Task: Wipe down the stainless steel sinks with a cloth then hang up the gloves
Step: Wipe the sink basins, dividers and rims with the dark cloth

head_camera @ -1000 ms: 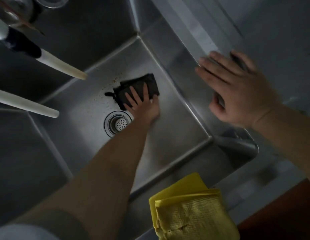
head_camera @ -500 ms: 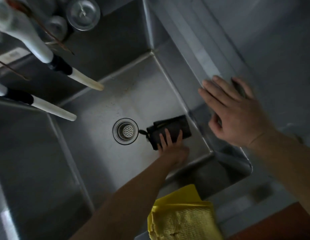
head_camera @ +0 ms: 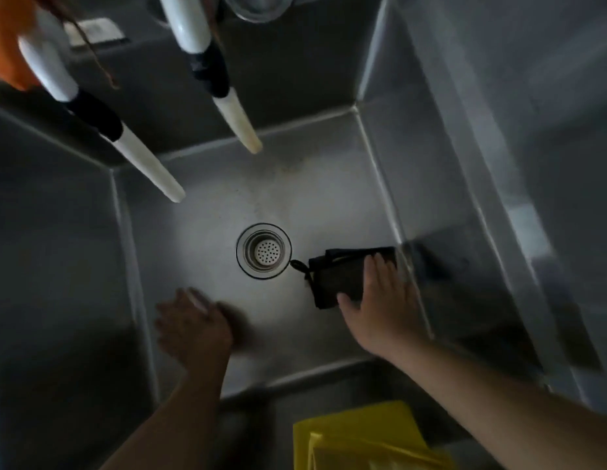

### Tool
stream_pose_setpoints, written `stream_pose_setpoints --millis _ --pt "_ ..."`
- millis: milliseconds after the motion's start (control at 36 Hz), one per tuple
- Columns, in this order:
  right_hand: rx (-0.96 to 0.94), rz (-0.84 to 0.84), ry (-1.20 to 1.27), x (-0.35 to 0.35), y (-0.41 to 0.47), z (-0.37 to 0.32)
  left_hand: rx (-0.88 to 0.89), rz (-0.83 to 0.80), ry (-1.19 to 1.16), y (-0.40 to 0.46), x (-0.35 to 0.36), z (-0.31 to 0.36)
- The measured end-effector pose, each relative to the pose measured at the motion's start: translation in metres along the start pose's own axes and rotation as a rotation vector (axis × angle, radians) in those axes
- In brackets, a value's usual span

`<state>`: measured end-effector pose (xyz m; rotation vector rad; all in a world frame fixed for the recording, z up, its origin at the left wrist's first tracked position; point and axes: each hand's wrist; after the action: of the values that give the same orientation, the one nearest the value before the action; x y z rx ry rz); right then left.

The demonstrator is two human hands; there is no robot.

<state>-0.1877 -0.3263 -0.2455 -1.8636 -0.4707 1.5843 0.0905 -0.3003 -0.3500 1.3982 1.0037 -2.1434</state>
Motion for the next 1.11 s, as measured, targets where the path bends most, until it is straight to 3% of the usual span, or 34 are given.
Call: stream_pose_setpoints --millis 83,139,333,444,639,750,972,1111 --pt "0.414 -0.148 0.426 0.018 0.049 -0.033 0.103 -0.022 0.079 -0.002 0.011 -0.028" --pt "0.592 -0.145 0.570 0.033 0.071 -0.054 0.100 -0.060 0.081 0.001 0.013 -0.035" --pt "0.730 0.158 0.600 0.072 0.089 -0.090 0.111 -0.083 0.004 -0.006 0.004 -0.032" --pt "0.651 0.306 0.460 0.077 0.103 -0.086 0.114 -0.070 -0.010 -0.003 0.009 -0.036" --pt "0.114 0.490 -0.111 0.038 0.161 -0.049 0.148 -0.003 -0.001 0.000 0.023 -0.048" --pt "-0.099 0.460 -0.285 0.002 0.196 -0.033 0.144 0.000 -0.012 0.001 0.025 -0.050" --pt "0.115 0.526 -0.089 -0.030 0.243 -0.076 0.151 0.044 -0.043 0.004 0.033 -0.053" --pt "0.012 0.484 -0.115 -0.048 0.271 -0.130 0.154 0.060 -0.055 0.003 0.033 -0.051"
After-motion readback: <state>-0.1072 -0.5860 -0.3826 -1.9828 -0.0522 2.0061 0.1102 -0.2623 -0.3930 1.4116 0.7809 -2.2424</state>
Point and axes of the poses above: each hand's wrist, its own y-axis towards the middle knuckle, its own x-axis out of the palm, z = x × y, and after that the axes turned 12 degrees about -y, right-handed
